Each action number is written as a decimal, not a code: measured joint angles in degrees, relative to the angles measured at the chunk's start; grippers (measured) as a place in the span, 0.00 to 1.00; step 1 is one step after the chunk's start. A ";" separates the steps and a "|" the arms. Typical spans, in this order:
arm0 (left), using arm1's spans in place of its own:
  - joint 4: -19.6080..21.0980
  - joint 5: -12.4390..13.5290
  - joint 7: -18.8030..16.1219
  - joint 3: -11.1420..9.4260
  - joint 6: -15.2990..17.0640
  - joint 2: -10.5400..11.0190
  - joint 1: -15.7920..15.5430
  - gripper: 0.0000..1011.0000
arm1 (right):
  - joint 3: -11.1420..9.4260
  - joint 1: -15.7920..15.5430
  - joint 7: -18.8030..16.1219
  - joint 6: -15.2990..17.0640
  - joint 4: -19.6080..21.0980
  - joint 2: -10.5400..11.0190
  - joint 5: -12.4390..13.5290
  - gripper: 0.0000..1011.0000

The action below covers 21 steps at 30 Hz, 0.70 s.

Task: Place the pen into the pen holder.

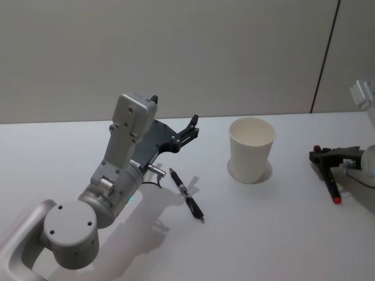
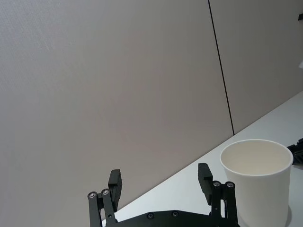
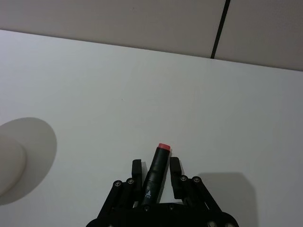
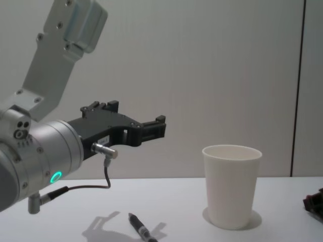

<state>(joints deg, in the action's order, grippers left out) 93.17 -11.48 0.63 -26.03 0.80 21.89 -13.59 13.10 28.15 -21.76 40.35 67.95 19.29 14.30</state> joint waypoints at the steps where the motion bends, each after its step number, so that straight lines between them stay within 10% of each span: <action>1: 0.00 0.00 0.00 0.00 0.00 0.00 0.00 0.99 | 0.00 0.00 0.00 0.00 0.00 0.00 0.00 0.34; 21: 0.00 0.00 0.00 0.00 0.00 0.00 0.00 0.99 | 0.00 0.00 -0.02 0.28 0.00 0.00 0.00 0.20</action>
<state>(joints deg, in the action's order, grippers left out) 93.18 -11.48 0.62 -26.02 0.80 21.89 -13.59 13.10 28.15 -21.78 40.62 67.95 19.29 14.30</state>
